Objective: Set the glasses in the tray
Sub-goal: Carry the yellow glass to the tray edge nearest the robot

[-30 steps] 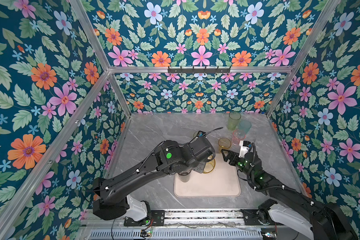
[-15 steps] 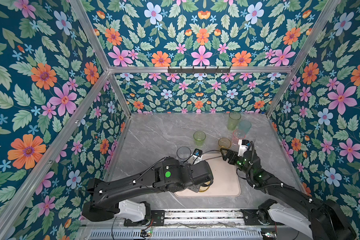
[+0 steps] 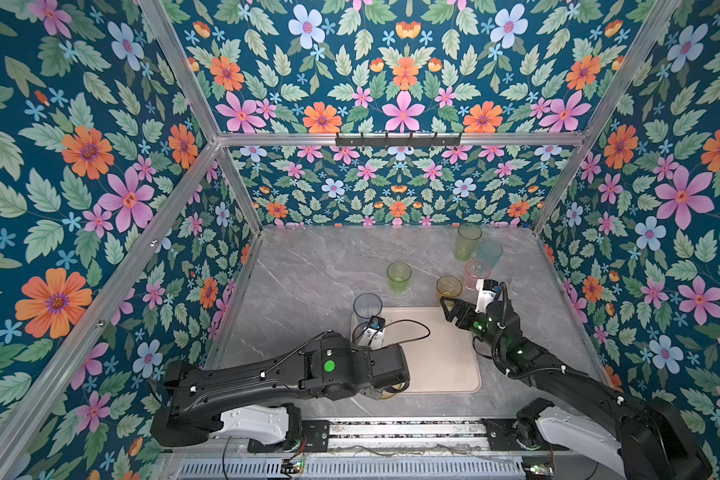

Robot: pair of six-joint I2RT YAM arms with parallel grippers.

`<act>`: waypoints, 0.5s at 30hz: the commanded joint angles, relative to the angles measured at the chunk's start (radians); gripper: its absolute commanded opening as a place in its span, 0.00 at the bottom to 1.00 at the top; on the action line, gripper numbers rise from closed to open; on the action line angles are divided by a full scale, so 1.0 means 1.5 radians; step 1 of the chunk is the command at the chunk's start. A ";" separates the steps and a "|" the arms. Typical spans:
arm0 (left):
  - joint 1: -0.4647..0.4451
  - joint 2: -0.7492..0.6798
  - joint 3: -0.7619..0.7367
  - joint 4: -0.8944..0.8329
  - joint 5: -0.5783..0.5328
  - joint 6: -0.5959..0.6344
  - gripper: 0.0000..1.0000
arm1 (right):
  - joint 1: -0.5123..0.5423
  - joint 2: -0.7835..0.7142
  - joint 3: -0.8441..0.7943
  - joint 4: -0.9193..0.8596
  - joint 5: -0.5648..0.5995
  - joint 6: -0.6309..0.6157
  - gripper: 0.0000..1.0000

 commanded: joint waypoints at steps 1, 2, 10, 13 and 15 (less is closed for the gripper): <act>0.001 -0.008 -0.025 0.023 -0.007 -0.037 0.00 | 0.001 -0.002 0.003 0.008 0.004 0.011 0.92; 0.001 -0.008 -0.030 0.021 -0.009 -0.038 0.00 | 0.001 -0.002 0.003 0.008 0.003 0.011 0.92; 0.001 -0.017 -0.060 -0.001 -0.035 -0.058 0.00 | 0.001 -0.003 0.004 0.009 0.002 0.010 0.91; 0.002 -0.021 -0.076 -0.002 -0.039 -0.063 0.00 | 0.001 -0.005 0.002 0.008 0.003 0.011 0.92; 0.003 -0.021 -0.082 -0.007 -0.044 -0.068 0.00 | 0.001 -0.007 0.000 0.009 0.003 0.011 0.92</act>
